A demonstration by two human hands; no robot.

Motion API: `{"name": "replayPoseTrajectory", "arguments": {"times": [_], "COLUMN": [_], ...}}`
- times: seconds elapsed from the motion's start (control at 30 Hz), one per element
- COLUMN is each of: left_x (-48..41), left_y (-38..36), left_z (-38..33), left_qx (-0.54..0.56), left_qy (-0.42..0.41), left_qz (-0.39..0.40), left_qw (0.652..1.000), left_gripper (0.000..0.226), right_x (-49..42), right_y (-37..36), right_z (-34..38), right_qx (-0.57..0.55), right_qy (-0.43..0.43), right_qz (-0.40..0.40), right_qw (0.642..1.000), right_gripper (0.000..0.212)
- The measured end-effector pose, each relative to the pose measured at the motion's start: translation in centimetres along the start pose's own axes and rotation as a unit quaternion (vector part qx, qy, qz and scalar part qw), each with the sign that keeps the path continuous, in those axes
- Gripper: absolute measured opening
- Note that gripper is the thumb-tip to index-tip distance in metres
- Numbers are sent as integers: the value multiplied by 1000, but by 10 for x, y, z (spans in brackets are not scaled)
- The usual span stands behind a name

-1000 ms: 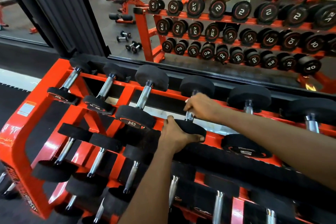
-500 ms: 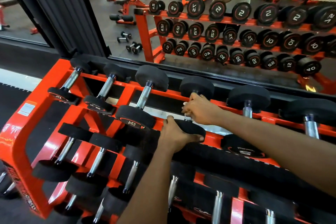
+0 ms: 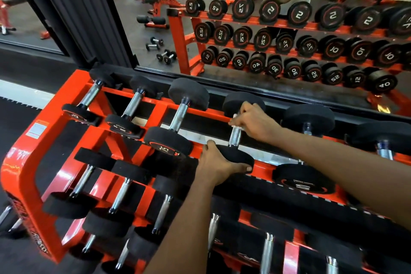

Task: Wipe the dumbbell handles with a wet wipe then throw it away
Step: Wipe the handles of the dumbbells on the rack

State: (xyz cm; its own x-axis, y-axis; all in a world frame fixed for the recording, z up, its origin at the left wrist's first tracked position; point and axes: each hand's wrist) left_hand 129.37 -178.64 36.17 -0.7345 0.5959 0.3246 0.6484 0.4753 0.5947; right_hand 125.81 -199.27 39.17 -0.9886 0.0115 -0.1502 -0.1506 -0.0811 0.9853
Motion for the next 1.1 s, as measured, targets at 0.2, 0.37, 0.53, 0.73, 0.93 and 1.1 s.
{"name": "replayPoseTrajectory", "arguments": {"times": [0.2, 0.37, 0.53, 0.73, 0.93, 1.1], "left_x": [0, 0, 0, 1, 2, 3], "left_y": [1, 0, 0, 0, 1, 1], "left_z": [-1, -1, -1, -1, -1, 0], "left_qx": [-3, -2, 2, 2, 0, -7], "left_qy": [4, -3, -2, -2, 1, -1], "left_qz": [6, 6, 1, 4, 9, 6], "left_qw": [1000, 1000, 1000, 1000, 1000, 1000], "left_gripper": [117, 116, 115, 116, 116, 110], "right_x": [2, 0, -11, 4, 8, 13], "right_y": [-8, -13, 1, -1, -11, -30], "right_z": [25, 30, 16, 26, 27, 31], "right_qx": [-64, 20, 74, 59, 37, -129], "right_qy": [38, -58, -116, -94, -139, -240], "right_qz": [87, 7, -8, 10, -66, -166], "right_qw": [993, 998, 990, 994, 987, 948], "right_gripper": [29, 29, 30, 32, 33, 24]}}
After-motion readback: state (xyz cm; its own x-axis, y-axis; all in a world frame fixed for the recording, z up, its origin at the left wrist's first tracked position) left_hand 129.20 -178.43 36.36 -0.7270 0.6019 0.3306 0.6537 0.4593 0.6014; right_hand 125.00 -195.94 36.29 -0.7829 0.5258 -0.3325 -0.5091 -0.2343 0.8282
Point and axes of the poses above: each hand's wrist, its own x-axis away from the middle knuckle, its own y-axis out of the back of the hand, z = x × y, and after that the axes turned 4 degrees about y, right-handed
